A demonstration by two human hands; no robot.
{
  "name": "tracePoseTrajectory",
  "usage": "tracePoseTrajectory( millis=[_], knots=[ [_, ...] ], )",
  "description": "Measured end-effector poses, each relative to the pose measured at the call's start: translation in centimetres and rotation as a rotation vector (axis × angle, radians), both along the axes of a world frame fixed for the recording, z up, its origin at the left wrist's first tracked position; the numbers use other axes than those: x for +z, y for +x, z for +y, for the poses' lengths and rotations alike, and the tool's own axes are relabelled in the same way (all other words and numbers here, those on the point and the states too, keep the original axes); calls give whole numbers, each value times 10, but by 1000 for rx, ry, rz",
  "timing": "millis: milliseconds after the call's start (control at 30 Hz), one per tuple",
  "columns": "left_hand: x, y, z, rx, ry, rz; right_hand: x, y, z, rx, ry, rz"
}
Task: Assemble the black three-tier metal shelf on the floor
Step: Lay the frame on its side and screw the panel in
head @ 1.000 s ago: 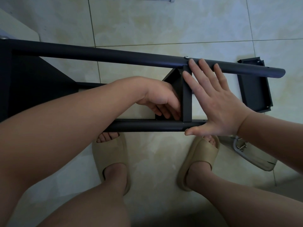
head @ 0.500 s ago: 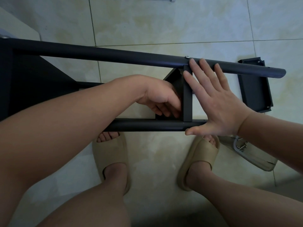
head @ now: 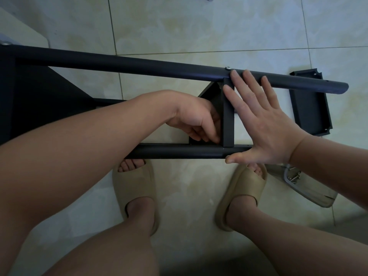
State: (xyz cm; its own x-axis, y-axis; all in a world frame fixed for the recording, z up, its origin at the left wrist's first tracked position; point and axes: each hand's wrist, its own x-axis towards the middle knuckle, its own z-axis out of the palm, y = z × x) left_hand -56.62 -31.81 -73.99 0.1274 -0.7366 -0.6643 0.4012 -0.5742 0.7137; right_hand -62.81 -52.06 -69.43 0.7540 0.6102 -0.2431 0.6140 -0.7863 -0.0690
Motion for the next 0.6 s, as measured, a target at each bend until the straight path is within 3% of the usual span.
tracePoseTrajectory(
  millis=[600],
  knots=[
    [-1, -4, -3, 24, 18, 23, 1, 0, 1, -4, -7, 17]
  ],
)
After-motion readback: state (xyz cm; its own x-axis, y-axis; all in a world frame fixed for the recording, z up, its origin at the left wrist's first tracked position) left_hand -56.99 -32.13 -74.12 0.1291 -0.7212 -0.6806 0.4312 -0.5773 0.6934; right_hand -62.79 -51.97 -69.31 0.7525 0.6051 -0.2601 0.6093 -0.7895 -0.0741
